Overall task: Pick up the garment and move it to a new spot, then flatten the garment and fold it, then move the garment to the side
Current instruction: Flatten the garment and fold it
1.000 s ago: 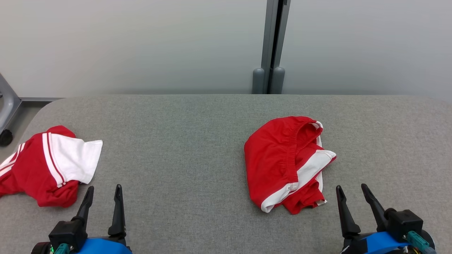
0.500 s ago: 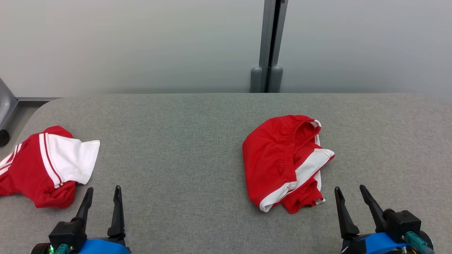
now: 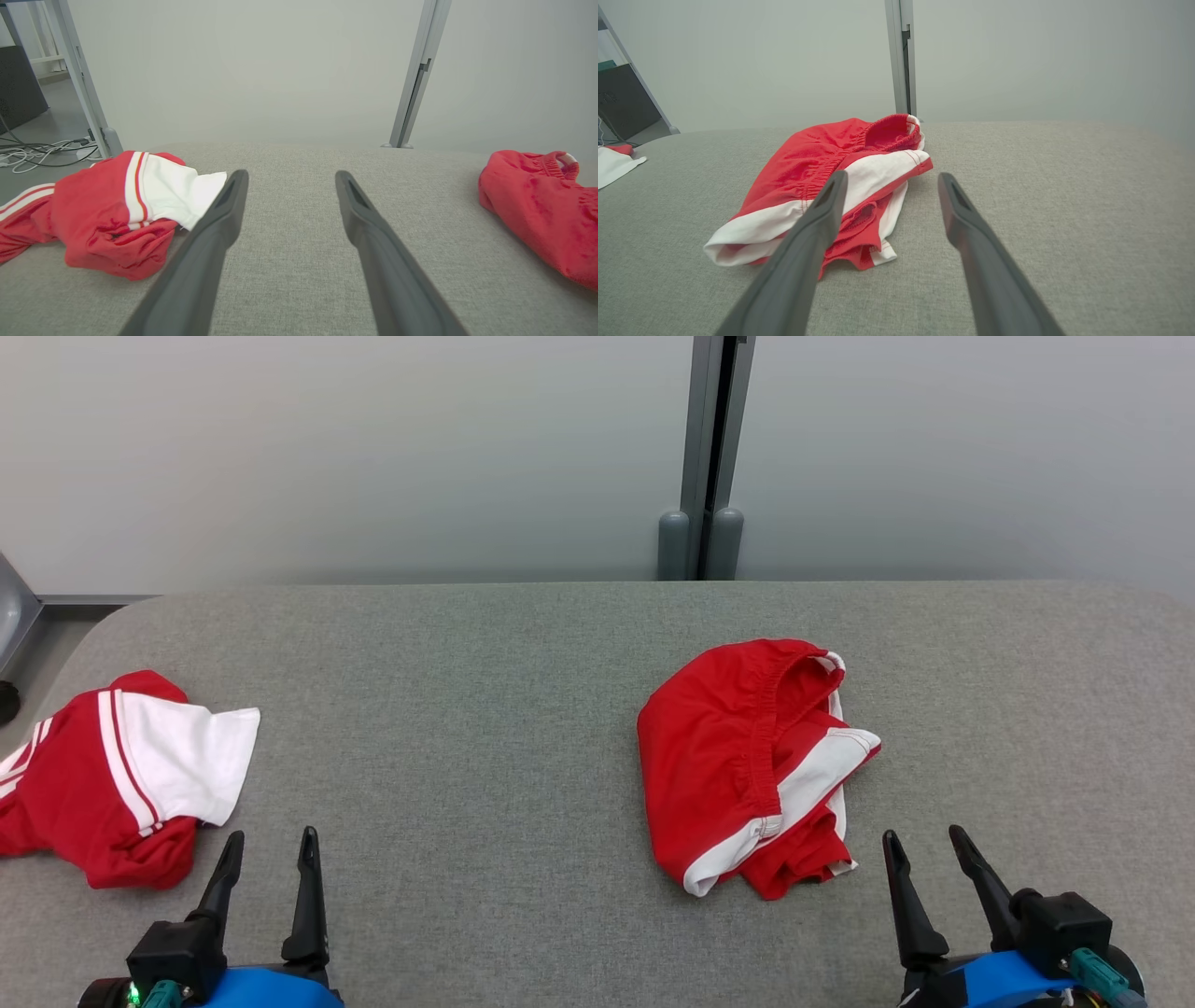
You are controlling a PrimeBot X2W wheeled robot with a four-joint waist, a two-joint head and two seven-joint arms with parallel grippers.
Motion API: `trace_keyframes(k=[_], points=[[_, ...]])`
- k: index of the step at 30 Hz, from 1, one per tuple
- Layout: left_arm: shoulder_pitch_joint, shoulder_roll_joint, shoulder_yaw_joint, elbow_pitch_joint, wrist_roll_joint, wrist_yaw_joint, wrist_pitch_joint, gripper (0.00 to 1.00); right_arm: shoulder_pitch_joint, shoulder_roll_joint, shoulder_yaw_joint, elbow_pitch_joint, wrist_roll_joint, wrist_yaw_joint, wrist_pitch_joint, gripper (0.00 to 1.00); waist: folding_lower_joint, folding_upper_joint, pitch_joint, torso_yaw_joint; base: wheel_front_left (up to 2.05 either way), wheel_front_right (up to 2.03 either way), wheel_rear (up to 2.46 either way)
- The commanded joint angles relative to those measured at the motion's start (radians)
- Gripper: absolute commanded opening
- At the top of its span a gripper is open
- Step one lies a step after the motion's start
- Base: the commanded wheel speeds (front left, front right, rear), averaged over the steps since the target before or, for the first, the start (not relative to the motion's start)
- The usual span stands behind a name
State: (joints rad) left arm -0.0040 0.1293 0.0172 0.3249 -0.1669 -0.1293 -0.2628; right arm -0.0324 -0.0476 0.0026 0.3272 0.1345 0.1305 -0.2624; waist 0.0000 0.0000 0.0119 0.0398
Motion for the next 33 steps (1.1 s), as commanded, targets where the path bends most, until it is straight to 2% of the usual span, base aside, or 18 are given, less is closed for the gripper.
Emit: trace_keyframes(k=[1,11,20,23,33], points=[[-0.016,0.006,-0.003,0.004,0.001,-0.002,-0.003,1.0,0.001,-0.005,0.0,-0.003,0.004,0.0,-0.004,1.0,0.0,0.0,0.001,0.001,0.0,0.0,0.0],[-0.02,0.009,0.0,0.009,0.011,-0.002,-0.003,1.0,-0.001,-0.005,0.009,0.002,0.009,0.0,-0.004,1.0,0.0,0.0,-0.001,0.009,0.0,0.0,0.0],[-0.029,0.005,-0.006,0.006,0.013,-0.002,-0.003,1.0,-0.087,-0.005,0.084,0.009,-0.005,0.0,-0.004,1.0,0.0,0.0,0.012,0.029,0.0,0.0,0.0],[-0.042,0.007,-0.012,0.002,0.01,-0.002,-0.003,1.0,-0.146,-0.005,0.116,0.046,-0.01,0.0,-0.004,1.0,0.0,0.0,0.026,0.039,0.0,0.0,0.0],[-0.091,-0.002,-0.032,-0.006,0.003,-0.002,-0.003,1.0,-0.3,-0.005,0.166,0.316,0.015,0.0,-0.004,1.0,0.0,0.0,0.089,0.081,0.0,0.0,0.0]])
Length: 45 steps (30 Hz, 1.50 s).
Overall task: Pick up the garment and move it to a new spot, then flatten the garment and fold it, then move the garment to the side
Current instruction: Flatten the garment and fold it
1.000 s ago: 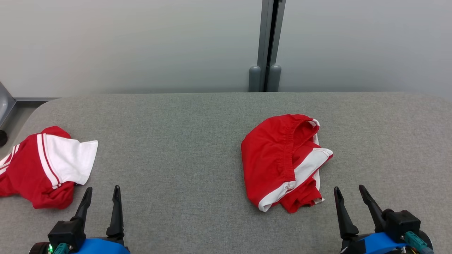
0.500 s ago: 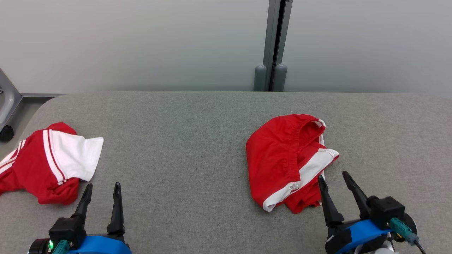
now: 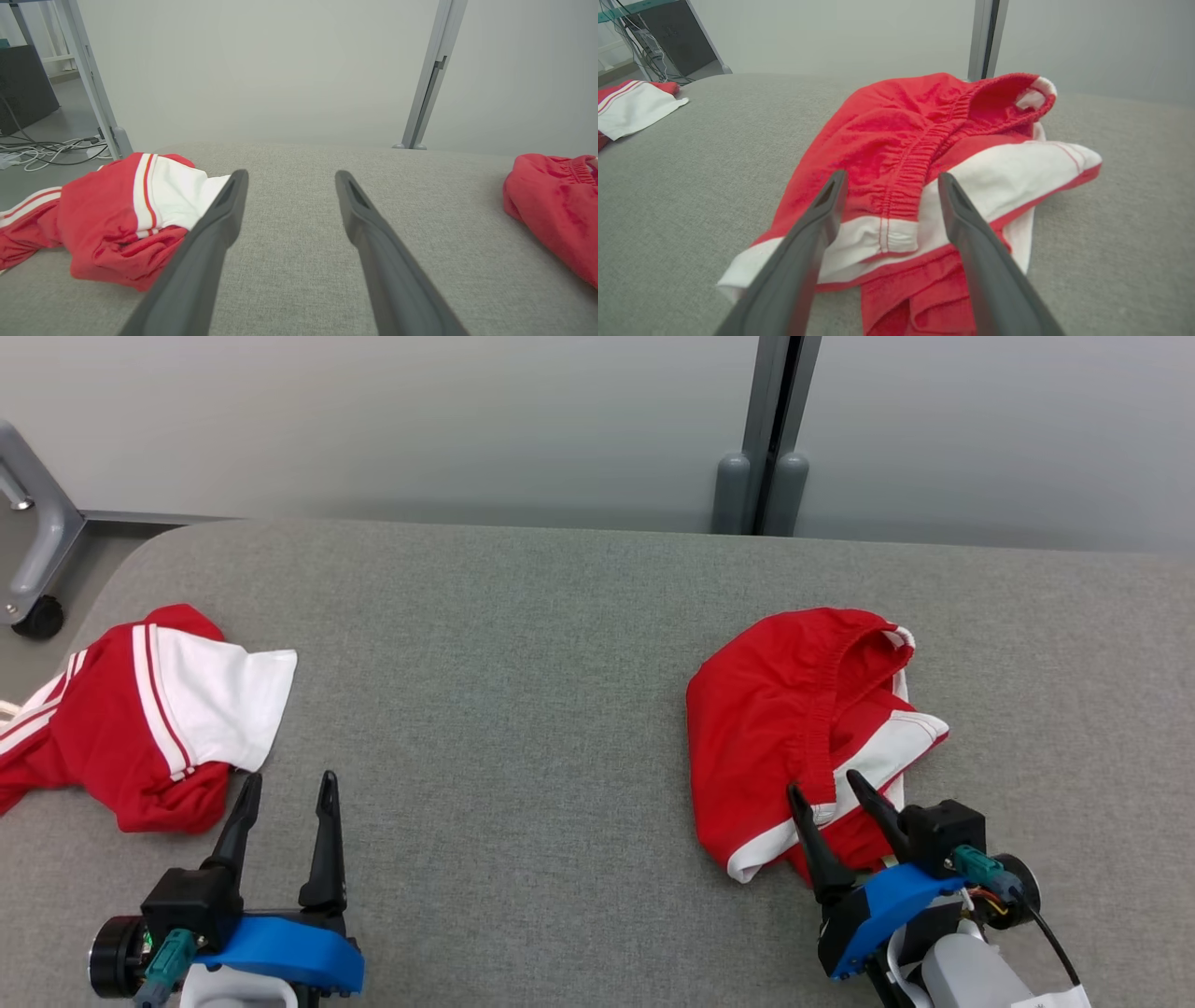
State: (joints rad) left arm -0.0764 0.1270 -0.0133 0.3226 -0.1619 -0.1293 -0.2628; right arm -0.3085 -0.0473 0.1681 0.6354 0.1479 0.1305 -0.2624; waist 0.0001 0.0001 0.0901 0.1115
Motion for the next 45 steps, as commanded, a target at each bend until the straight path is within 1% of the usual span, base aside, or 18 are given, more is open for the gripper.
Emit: trace_keyframes(k=[1,6,7,8,11,16,19,21,24,27,31,35,36,37,38,39,42,45], points=[[-0.021,-0.001,-0.004,-0.004,-0.002,-0.002,-0.003,1.0,-0.029,-0.005,0.004,0.03,0.003,0.0,-0.004,1.0,-0.0001,-0.0001,0.017,0.012,0.0,0.0,0.0],[-0.035,-0.001,-0.012,0.003,-0.004,-0.002,-0.003,1.0,-0.052,-0.005,0.026,0.105,0.039,0.0,-0.004,1.0,-0.0001,-0.0001,0.035,0.019,0.0,0.0,0.0],[-0.037,0.0,-0.014,0.006,-0.005,-0.002,-0.003,1.0,-0.057,-0.005,0.04,0.121,0.05,0.0,-0.004,0.41,-0.0001,-0.0001,0.037,0.021,0.0,0.0,0.0],[-0.04,0.0,-0.015,0.009,-0.005,-0.002,-0.003,1.0,-0.067,-0.005,0.048,0.129,0.062,0.0,-0.004,0.0,-0.0001,-0.0001,0.038,0.022,0.0,0.0,0.0],[-0.048,0.0,-0.016,0.013,-0.006,-0.002,-0.003,1.0,-0.087,-0.005,0.054,0.104,0.064,0.0,-0.004,0.0,-0.0001,-0.0001,0.039,0.024,0.0,0.0,0.0],[-0.052,-0.004,-0.021,0.018,-0.006,-0.002,-0.003,1.0,-0.114,-0.005,0.04,0.015,0.015,0.0,-0.004,0.0,-0.0001,-0.0001,0.028,0.034,0.0,0.0,0.0],[-0.053,-0.011,-0.031,0.02,-0.012,-0.002,-0.003,1.0,-0.136,-0.005,0.07,-0.022,-0.012,0.0,-0.004,0.0,-0.0001,-0.0001,0.023,0.051,0.0,0.0,0.0],[-0.053,-0.016,-0.04,0.019,-0.013,-0.002,-0.003,1.0,-0.16,-0.005,0.113,-0.034,-0.018,0.0,-0.004,0.0,-0.0001,-0.0001,0.022,0.065,0.0,0.0,0.0],[-0.052,-0.02,-0.052,0.022,-0.019,-0.002,-0.003,1.0,-0.196,-0.005,0.205,-0.025,-0.001,0.0,-0.004,0.0,-0.0001,-0.0001,0.023,0.087,0.0,0.0,0.0],[-0.051,-0.024,-0.063,0.025,-0.024,-0.002,-0.003,1.0,-0.224,-0.005,0.322,0.002,0.035,0.0,-0.004,0.0,-0.0001,-0.0001,0.025,0.111,0.0,0.0,0.0],[-0.052,-0.029,-0.076,0.031,-0.032,-0.002,-0.003,1.0,-0.238,-0.005,0.513,0.039,0.112,0.0,-0.004,0.0,-0.0001,-0.0001,0.029,0.137,0.0,0.0,0.0],[-0.056,-0.032,-0.082,0.038,-0.034,-0.002,-0.003,1.0,-0.219,-0.006,0.718,0.07,0.197,0.0,0.016,0.0,-0.0001,-0.0001,0.034,0.152,0.0,0.0,0.0],[-0.057,-0.032,-0.082,0.041,-0.036,-0.002,-0.003,1.0,-0.213,-0.006,0.758,0.072,0.22,0.0,0.02,0.1,-0.0001,-0.0001,0.035,0.153,0.0,0.0,0.0],[-0.057,-0.033,-0.082,0.042,-0.037,-0.002,-0.003,1.0,-0.21,-0.006,0.789,0.072,0.243,0.0,0.018,0.33,-0.0001,-0.0001,0.036,0.154,0.0,0.0,0.0],[-0.057,-0.034,-0.081,0.043,-0.037,-0.002,-0.003,1.0,-0.208,-0.006,0.81,0.075,0.26,0.0,0.016,0.81,-0.0001,-0.0001,0.038,0.153,0.0,0.0,0.0],[-0.056,-0.035,-0.079,0.043,-0.037,-0.002,-0.003,1.0,-0.207,-0.006,0.823,0.078,0.279,0.0,0.014,1.0,-0.0001,-0.0001,0.039,0.15,0.0,0.0,0.0],[-0.054,-0.037,-0.073,0.045,-0.035,-0.002,-0.003,1.0,-0.212,-0.006,0.822,0.087,0.305,0.0,0.003,1.0,-0.0001,-0.0001,0.036,0.133,0.0,0.0,0.0],[-0.045,-0.036,-0.07,0.047,-0.029,-0.002,-0.003,1.0,-0.207,-0.005,0.779,0.09,0.289,0.0,-0.003,1.0,-0.0001,-0.0001,0.027,0.108,0.0,0.0,0.0]])
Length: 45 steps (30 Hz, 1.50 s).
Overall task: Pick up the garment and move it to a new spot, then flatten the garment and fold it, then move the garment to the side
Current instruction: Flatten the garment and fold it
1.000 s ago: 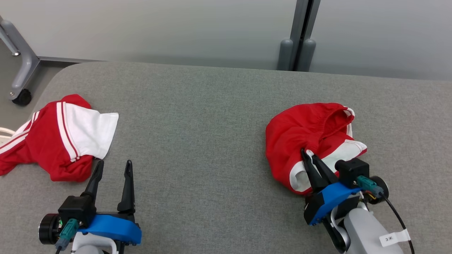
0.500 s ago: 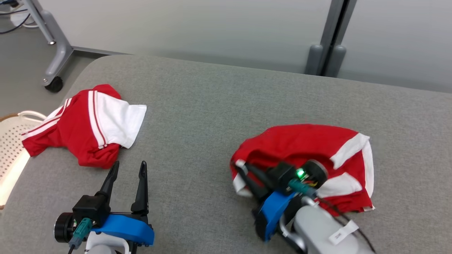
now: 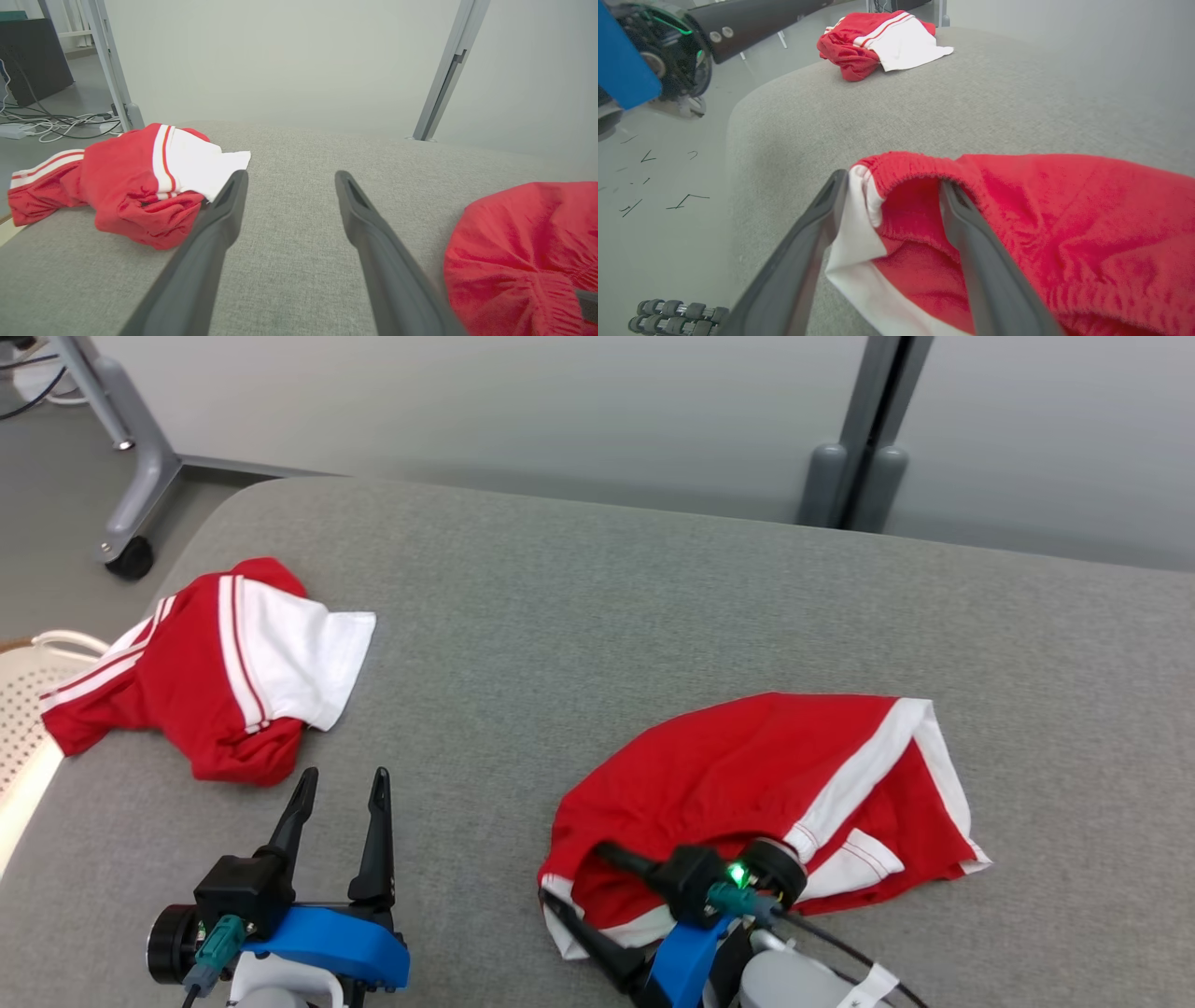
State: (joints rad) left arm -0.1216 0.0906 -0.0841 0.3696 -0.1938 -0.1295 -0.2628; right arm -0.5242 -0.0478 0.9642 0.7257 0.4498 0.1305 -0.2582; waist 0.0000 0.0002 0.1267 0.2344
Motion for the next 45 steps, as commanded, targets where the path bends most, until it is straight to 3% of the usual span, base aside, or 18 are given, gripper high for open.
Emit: trace_keyframes(k=[1,9,17,26,33,34,35,36,45], points=[[0.004,0.001,0.001,0.0,0.005,-0.002,-0.003,1.0,0.013,-0.005,-0.049,-0.015,-0.024,0.0,-0.008,1.0,0.0,-0.0002,-0.014,-0.025,0.0,0.0,0.0],[0.037,0.012,0.031,-0.008,0.016,-0.002,-0.003,1.0,0.132,-0.009,-0.328,-0.133,-0.227,0.0,-0.008,1.0,0.0,-0.0002,-0.046,-0.105,0.0,0.0,0.0],[0.047,0.012,0.032,-0.014,0.024,-0.002,-0.003,1.0,0.263,-0.051,-0.561,-0.243,-0.349,0.0,-0.008,1.0,0.0,-0.0002,-0.06,-0.131,0.0,0.0,0.0],[0.047,0.015,0.023,-0.012,0.019,-0.002,-0.003,1.0,0.313,-0.039,-0.603,-0.23,-0.399,0.0,-0.008,1.0,0.0,-0.0002,-0.055,-0.116,0.0,0.0,0.0],[0.039,0.017,0.024,-0.013,0.013,-0.002,-0.003,1.0,0.26,-0.02,-0.629,-0.112,-0.447,0.0,-0.008,1.0,0.0,-0.0002,-0.04,-0.095,0.0,0.0,0.0],[0.035,0.017,0.023,-0.014,0.013,-0.002,-0.003,1.0,0.252,-0.018,-0.634,-0.098,-0.449,0.0,-0.008,0.79,0.0,-0.0002,-0.036,-0.092,0.0,0.0,0.0],[0.031,0.015,0.021,-0.015,0.013,-0.002,-0.003,1.0,0.239,-0.016,-0.646,-0.09,-0.454,0.0,-0.008,0.15,0.0,-0.0002,-0.032,-0.088,0.0,0.0,0.0],[0.028,0.015,0.02,-0.015,0.012,-0.002,-0.003,1.0,0.228,-0.013,-0.653,-0.085,-0.459,0.0,-0.008,0.0,0.0,-0.0002,-0.028,-0.084,0.0,0.0,0.0],[0.009,0.006,0.012,-0.007,0.009,-0.002,-0.003,1.0,0.089,-0.003,-0.635,-0.141,-0.463,0.0,-0.008,0.0,0.0,-0.0002,-0.013,-0.05,0.0,0.0,0.0]])
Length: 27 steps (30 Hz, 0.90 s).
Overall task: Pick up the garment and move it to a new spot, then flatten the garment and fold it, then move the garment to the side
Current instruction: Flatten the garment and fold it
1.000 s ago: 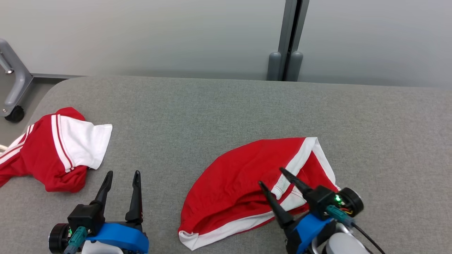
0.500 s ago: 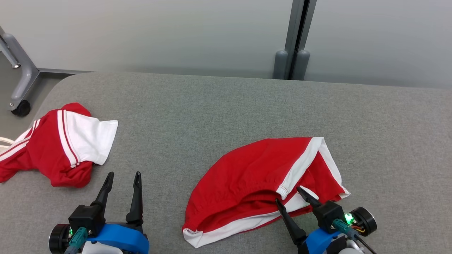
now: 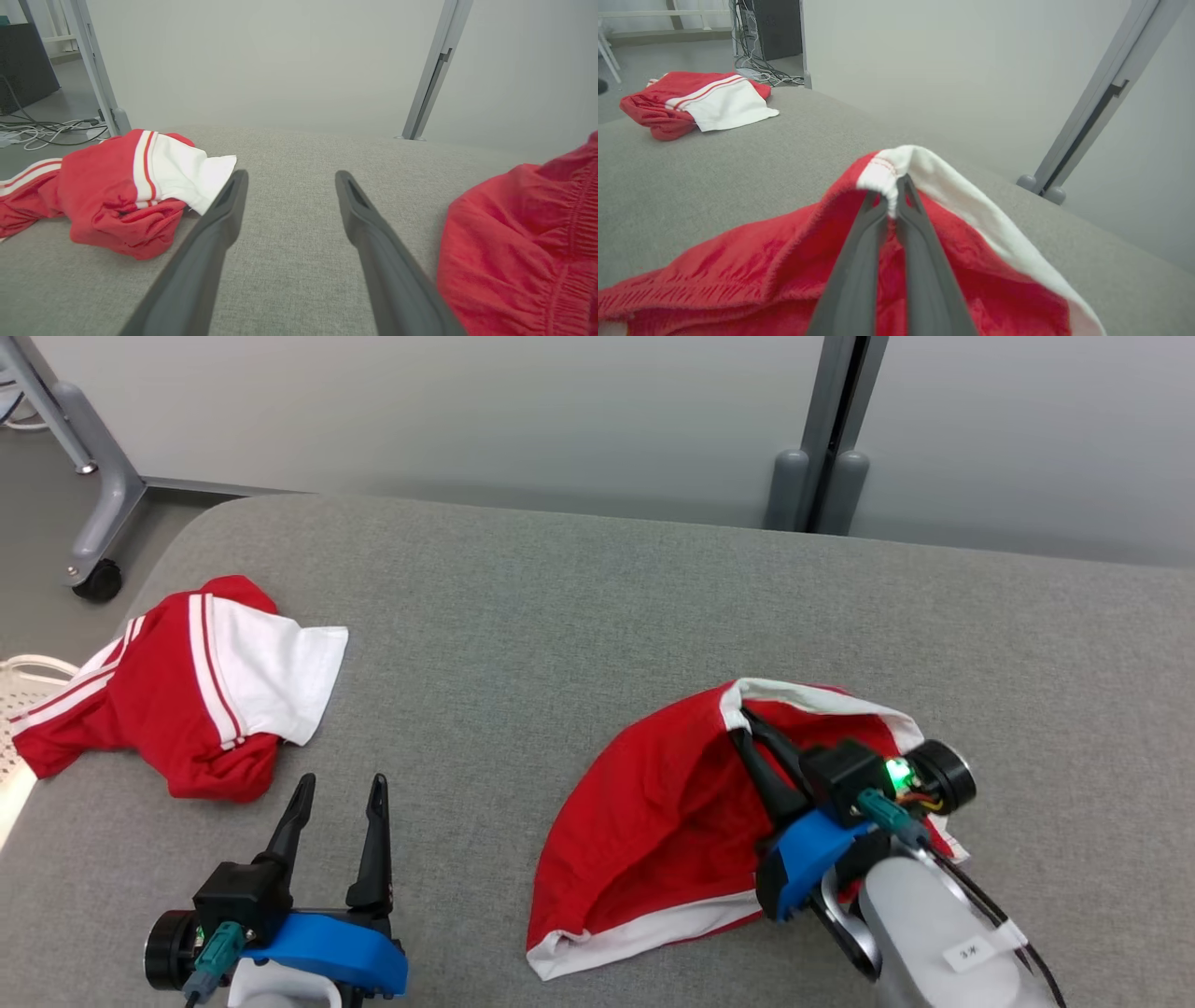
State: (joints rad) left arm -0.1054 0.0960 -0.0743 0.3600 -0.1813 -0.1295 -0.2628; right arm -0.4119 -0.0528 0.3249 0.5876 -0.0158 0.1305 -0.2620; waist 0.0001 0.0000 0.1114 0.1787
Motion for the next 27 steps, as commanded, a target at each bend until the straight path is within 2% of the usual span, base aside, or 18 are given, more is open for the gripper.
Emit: trace_keyframes(k=[1,5,11,15,16,17,23,27], points=[[-0.011,-0.001,-0.002,0.004,-0.004,-0.002,-0.003,1.0,-0.053,0.003,0.02,-0.002,0.012,0.0,-0.004,0.0,-0.0001,0.0,0.003,0.013,0.0,0.0,0.0],[-0.027,-0.01,-0.019,0.009,-0.011,-0.002,-0.003,1.0,-0.182,0.002,0.111,0.052,0.06,0.0,-0.004,0.0,-0.0001,0.0,0.011,0.049,0.0,0.0,0.0],[-0.05,-0.019,-0.044,0.015,-0.02,-0.002,-0.003,1.0,-0.368,0.002,0.253,0.195,0.17,0.0,0.007,0.0,-0.0001,0.0,0.033,0.101,0.0,0.0,0.0],[-0.057,-0.023,-0.052,0.022,-0.026,-0.002,-0.003,1.0,-0.431,0.001,0.33,0.293,0.233,0.0,0.011,0.0,-0.0001,0.0,0.046,0.121,0.0,0.0,0.0],[-0.061,-0.023,-0.053,0.023,-0.027,-0.002,-0.003,1.0,-0.44,0.0,0.347,0.323,0.241,0.0,0.021,0.24,-0.0001,0.0,0.049,0.123,0.0,0.0,0.0],[-0.065,-0.024,-0.053,0.024,-0.027,-0.002,-0.003,1.0,-0.452,0.001,0.358,0.342,0.256,0.0,0.02,1.0,-0.0001,0.0,0.051,0.125,0.0,0.0,0.0],[-0.046,-0.022,-0.028,0.026,-0.023,-0.002,-0.003,1.0,-0.422,0.0,0.391,0.395,0.306,0.0,0.002,1.0,-0.0001,0.0,0.044,0.093,0.0,0.0,0.0],[-0.028,-0.018,-0.015,0.024,-0.019,-0.002,-0.003,1.0,-0.375,0.001,0.357,0.367,0.317,0.0,-0.004,1.0,-0.0001,0.0,0.03,0.05,0.0,0.0,0.0]])
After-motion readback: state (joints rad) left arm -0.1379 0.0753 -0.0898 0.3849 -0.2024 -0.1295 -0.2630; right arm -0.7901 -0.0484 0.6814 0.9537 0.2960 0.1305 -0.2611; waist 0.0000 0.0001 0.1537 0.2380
